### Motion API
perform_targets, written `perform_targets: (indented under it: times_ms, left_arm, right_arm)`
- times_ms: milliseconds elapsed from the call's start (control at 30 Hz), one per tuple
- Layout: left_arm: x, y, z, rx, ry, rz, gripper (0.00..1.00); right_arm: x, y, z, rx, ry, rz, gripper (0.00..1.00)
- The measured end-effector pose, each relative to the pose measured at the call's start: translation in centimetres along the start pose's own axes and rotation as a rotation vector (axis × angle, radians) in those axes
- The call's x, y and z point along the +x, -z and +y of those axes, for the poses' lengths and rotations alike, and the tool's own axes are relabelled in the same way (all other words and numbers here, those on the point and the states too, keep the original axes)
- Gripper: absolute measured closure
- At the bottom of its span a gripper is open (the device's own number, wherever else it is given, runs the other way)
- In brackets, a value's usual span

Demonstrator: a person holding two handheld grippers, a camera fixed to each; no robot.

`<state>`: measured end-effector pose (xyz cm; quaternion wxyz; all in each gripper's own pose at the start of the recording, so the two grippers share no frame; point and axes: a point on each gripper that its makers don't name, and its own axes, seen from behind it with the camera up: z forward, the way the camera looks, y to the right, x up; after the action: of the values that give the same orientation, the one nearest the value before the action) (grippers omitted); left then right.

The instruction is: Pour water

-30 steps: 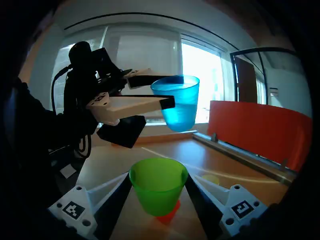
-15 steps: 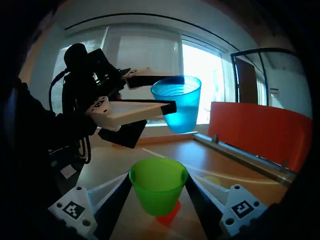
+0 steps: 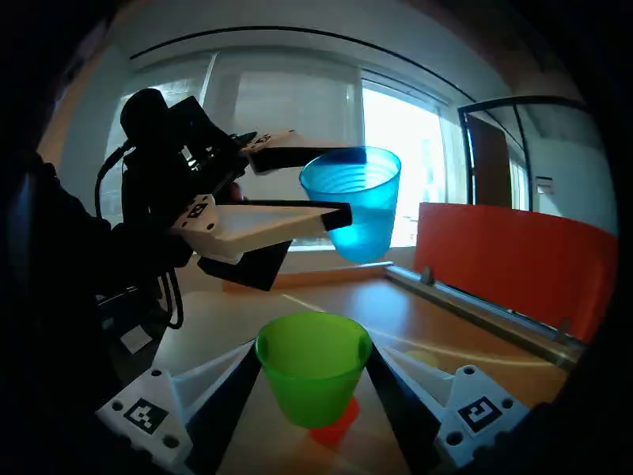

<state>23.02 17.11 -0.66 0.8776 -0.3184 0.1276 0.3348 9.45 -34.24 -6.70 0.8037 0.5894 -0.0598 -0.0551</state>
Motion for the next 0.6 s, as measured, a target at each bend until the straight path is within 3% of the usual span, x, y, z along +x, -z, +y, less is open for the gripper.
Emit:
perform_targets:
  times_ms: [600]
  left_arm:
    - [0.04, 0.06, 0.49, 0.001, -0.093, 0.000, 0.12]
  right_arm:
    - [0.15, -0.08, -0.07, 0.001, 0.002, 0.000, 0.08]
